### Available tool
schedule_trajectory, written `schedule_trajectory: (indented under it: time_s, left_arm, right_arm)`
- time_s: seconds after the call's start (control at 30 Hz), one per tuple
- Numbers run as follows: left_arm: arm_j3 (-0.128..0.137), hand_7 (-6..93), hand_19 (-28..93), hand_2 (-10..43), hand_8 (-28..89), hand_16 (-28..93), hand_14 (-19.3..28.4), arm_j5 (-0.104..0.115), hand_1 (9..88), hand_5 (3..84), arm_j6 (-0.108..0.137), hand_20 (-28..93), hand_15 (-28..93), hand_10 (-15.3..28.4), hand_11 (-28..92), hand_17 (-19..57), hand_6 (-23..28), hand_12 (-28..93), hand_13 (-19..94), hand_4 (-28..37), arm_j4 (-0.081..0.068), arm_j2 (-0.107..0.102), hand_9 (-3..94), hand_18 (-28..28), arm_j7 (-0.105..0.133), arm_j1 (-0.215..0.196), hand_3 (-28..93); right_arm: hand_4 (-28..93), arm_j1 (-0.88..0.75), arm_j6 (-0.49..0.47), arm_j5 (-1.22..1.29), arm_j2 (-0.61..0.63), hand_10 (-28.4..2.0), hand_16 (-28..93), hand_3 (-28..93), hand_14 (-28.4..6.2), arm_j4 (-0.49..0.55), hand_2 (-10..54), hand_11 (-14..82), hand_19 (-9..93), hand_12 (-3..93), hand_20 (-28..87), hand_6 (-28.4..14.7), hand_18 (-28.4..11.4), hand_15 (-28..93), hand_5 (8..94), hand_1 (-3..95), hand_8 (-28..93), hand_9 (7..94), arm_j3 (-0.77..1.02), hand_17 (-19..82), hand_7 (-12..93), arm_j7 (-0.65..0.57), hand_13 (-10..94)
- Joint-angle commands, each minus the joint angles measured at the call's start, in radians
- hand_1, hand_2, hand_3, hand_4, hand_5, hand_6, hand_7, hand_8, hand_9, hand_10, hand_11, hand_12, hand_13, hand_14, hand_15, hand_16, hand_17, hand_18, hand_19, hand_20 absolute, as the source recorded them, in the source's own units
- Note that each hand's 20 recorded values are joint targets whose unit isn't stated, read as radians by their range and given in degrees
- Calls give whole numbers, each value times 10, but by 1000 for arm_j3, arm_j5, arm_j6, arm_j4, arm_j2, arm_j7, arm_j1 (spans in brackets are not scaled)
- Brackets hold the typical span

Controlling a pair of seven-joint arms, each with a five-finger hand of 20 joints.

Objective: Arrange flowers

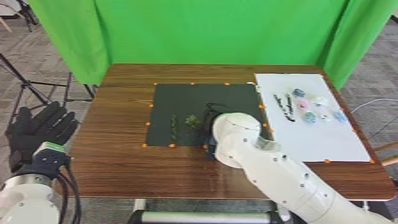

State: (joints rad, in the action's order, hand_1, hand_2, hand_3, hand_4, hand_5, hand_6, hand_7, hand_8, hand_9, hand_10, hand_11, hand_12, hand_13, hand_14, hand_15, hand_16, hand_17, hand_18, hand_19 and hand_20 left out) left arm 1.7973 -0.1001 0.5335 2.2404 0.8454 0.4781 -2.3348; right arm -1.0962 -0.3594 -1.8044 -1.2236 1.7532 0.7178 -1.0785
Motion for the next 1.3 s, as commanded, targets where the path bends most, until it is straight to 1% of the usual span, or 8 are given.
schedule_trajectory:
  time_s: [0.03,0.37,0.47,0.7,0.77,0.87,1.0,1.3]
  left_arm:
    - [8,211,438,128,-122,-103,170,4,261,468,-1,129,543,153,301,-38,87,92,310,-283,3,3,420,155,16,-20,722]
    - [11,209,436,123,-121,-102,171,18,260,467,-1,130,541,154,299,-39,87,94,310,-283,3,7,419,155,25,-26,724]
    - [6,209,436,124,-120,-101,170,17,260,467,-5,130,541,154,298,-39,87,93,310,-283,0,8,419,156,20,-21,722]
    - [18,209,435,126,-120,-101,170,14,261,467,-2,131,539,153,298,-39,87,94,310,-283,2,21,419,156,17,-26,720]
    - [16,209,435,125,-120,-101,170,21,260,466,-10,131,539,153,298,-39,87,95,309,-283,0,22,419,156,29,-32,722]
    - [19,209,435,125,-120,-101,170,18,260,467,-9,132,539,153,298,-39,87,94,310,-283,-1,20,419,156,22,-32,722]
    - [14,209,435,126,-120,-101,170,25,261,467,-8,132,540,154,299,-39,87,94,310,-283,-4,18,420,156,31,-32,721]
    - [4,211,435,126,-120,-100,171,22,261,467,-12,132,541,152,301,-39,85,95,311,-283,-9,13,419,156,30,-17,721]
  right_arm:
    - [-191,-12,-8,10,27,-155,384,654,-115,32,-95,395,930,335,336,-70,-284,614,718,338,-76,813,30,445,401,8,771]
    - [-195,-32,-51,56,47,-159,375,643,-115,103,-95,365,927,320,330,-68,-284,597,741,322,-77,828,54,445,319,26,780]
    - [-189,-48,-49,47,59,-159,372,644,-116,135,-95,354,925,317,327,-73,-284,587,758,319,-81,835,65,450,226,28,788]
    - [-179,-98,-17,-138,125,-163,371,644,-115,236,-95,339,926,312,323,-81,-284,575,740,304,-73,842,192,454,184,100,791]
    - [-177,-94,-19,-200,174,-168,371,642,-116,248,-95,332,926,310,322,-82,-284,572,737,303,-71,841,244,450,183,126,788]
    - [-175,-55,22,-280,239,-173,373,637,-126,190,-95,332,925,310,324,-83,-284,581,727,304,-66,813,262,425,187,138,759]
    - [-181,43,30,-268,301,-184,355,650,-138,53,-95,311,928,284,329,-82,-284,592,718,317,-65,779,250,412,197,116,722]
    - [-210,245,-91,-224,343,-189,335,611,-141,-219,-95,318,932,279,361,-93,-281,598,680,283,-62,748,58,411,203,120,694]
